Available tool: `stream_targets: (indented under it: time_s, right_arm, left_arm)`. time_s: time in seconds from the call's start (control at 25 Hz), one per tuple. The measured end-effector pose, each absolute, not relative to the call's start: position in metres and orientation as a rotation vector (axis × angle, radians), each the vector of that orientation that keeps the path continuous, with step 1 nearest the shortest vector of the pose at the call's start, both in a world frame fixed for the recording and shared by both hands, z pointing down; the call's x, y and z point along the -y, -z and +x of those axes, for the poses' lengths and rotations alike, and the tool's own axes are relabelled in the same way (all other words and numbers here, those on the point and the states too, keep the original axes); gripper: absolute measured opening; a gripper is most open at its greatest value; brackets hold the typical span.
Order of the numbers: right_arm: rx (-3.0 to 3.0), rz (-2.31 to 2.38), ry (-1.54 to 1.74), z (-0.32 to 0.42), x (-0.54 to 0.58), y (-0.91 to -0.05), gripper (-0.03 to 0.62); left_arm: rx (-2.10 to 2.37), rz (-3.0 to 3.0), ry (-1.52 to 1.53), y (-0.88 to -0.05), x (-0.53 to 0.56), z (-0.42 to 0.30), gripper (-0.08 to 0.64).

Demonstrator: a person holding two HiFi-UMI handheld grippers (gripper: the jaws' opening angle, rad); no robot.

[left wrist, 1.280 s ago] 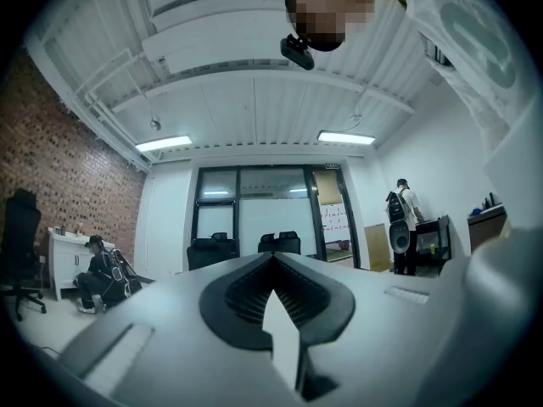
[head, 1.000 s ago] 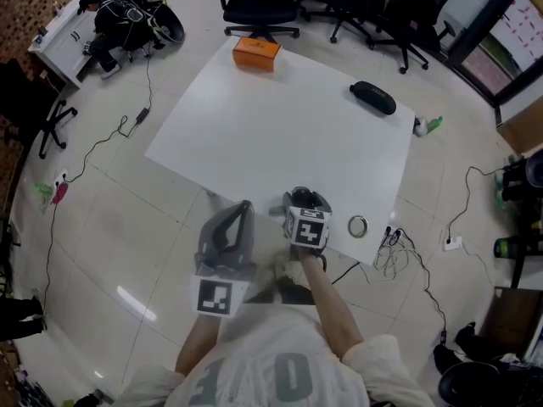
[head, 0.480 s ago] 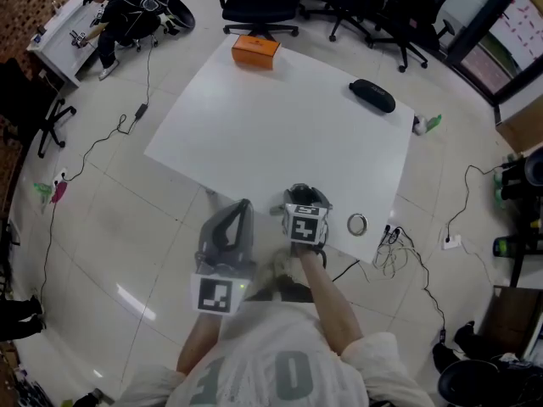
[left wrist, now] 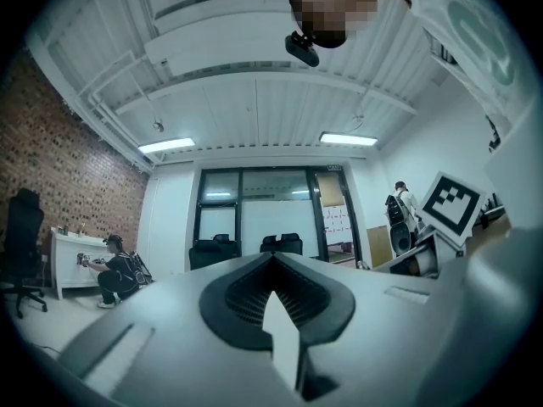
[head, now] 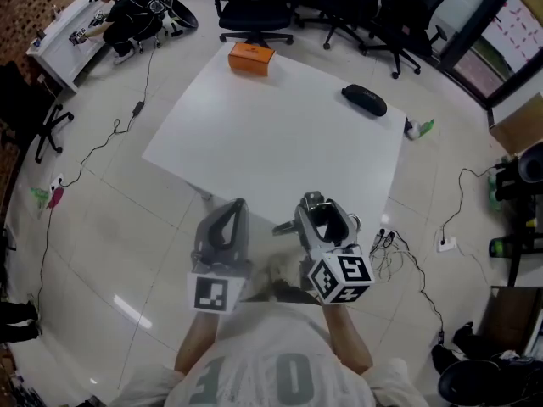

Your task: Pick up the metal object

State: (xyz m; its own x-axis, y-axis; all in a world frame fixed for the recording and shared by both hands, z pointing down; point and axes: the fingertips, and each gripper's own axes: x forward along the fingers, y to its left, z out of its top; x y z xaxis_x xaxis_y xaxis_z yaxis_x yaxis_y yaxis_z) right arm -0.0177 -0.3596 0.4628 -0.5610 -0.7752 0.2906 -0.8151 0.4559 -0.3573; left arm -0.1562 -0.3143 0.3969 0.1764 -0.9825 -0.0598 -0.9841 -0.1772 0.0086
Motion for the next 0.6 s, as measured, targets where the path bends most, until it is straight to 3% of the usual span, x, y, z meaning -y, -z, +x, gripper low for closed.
stream_targets:
  time_s: [0.6]
  right_arm:
    - [2.547,1.531,-0.743,0.010,0.292,-0.463,0.301]
  left_arm:
    - [-1.946,-2.500,-0.100,-0.415,0.275,-0.137,0.001]
